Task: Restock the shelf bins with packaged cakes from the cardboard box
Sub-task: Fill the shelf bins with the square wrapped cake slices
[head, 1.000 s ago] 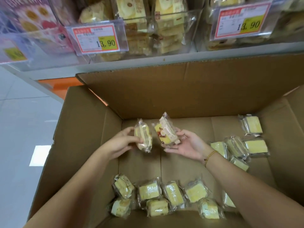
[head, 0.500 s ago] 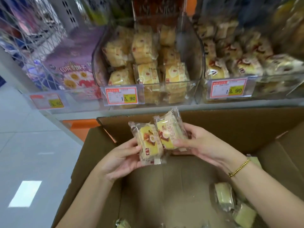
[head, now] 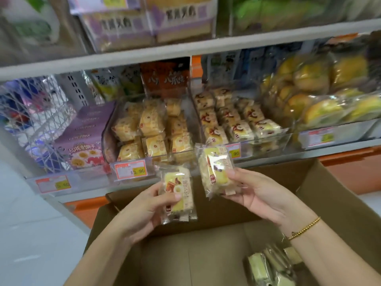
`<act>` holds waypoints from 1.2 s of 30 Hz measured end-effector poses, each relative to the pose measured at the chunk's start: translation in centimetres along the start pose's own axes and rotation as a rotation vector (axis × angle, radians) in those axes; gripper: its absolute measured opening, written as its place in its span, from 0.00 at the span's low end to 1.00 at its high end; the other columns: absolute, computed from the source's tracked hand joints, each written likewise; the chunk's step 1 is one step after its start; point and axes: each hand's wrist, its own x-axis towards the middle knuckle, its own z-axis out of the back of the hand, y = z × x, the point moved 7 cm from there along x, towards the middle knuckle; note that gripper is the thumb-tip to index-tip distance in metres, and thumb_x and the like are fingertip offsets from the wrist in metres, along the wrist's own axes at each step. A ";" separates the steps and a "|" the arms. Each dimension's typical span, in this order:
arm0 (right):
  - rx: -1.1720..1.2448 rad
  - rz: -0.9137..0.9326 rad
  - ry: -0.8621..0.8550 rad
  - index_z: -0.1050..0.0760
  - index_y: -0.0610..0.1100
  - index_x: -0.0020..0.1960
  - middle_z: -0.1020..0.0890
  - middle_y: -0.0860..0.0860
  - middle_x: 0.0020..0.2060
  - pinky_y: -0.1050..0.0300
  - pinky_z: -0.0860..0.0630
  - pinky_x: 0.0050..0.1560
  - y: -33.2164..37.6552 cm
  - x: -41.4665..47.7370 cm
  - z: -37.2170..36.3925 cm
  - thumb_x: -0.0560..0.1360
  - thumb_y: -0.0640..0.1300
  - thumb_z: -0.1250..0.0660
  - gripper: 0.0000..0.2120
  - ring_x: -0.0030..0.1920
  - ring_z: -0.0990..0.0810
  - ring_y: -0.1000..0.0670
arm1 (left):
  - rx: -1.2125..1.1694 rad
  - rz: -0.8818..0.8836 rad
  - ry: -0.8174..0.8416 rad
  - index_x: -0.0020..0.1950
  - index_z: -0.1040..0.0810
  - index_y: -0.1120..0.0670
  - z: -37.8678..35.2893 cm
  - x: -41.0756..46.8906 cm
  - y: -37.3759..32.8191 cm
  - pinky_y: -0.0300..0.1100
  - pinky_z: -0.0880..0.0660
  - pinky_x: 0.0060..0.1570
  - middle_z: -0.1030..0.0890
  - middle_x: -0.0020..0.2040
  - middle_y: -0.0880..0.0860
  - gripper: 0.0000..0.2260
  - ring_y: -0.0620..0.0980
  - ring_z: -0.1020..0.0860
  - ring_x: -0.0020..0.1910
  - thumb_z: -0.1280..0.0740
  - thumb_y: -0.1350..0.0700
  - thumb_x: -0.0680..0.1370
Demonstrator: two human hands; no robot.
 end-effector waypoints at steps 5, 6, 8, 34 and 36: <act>0.033 0.096 -0.075 0.25 0.37 0.60 0.16 0.41 0.52 0.54 0.19 0.51 4.9 -1.1 1.5 0.69 0.41 0.30 0.21 0.52 0.16 0.46 | -0.009 -0.033 -0.110 0.58 0.23 0.62 -2.7 0.3 -3.9 0.46 0.17 0.42 0.16 0.51 0.62 0.18 0.56 0.16 0.46 0.32 0.57 0.71; 0.018 0.118 -0.089 0.24 0.38 0.59 0.16 0.42 0.51 0.54 0.19 0.52 6.1 -1.1 1.7 0.69 0.42 0.30 0.19 0.52 0.16 0.47 | -0.025 -0.046 -0.130 0.58 0.23 0.62 -3.3 0.6 -4.6 0.47 0.18 0.42 0.16 0.49 0.62 0.17 0.55 0.16 0.45 0.32 0.57 0.71; -0.079 0.182 -0.121 0.23 0.38 0.58 0.15 0.43 0.50 0.55 0.19 0.51 8.8 -0.6 2.3 0.73 0.41 0.31 0.14 0.51 0.16 0.47 | -0.068 -0.097 -0.171 0.57 0.23 0.61 -4.4 1.6 -6.2 0.47 0.19 0.42 0.15 0.45 0.61 0.16 0.53 0.16 0.41 0.32 0.57 0.72; -1.435 0.332 -0.778 0.28 0.39 0.65 0.23 0.43 0.59 0.56 0.27 0.55 25.3 19.8 9.2 0.82 0.47 0.43 0.17 0.59 0.23 0.45 | 1.311 -0.411 -0.517 0.52 0.25 0.53 -10.9 17.3 -15.8 0.40 0.24 0.47 0.23 0.44 0.49 0.04 0.48 0.23 0.47 0.38 0.59 0.79; -1.491 0.197 -0.671 0.28 0.38 0.64 0.23 0.43 0.55 0.55 0.26 0.54 25.5 20.3 9.1 0.82 0.46 0.44 0.16 0.55 0.23 0.44 | 1.537 -0.438 -0.547 0.56 0.23 0.55 -11.3 17.0 -15.8 0.42 0.22 0.49 0.21 0.49 0.52 0.07 0.50 0.22 0.48 0.37 0.60 0.79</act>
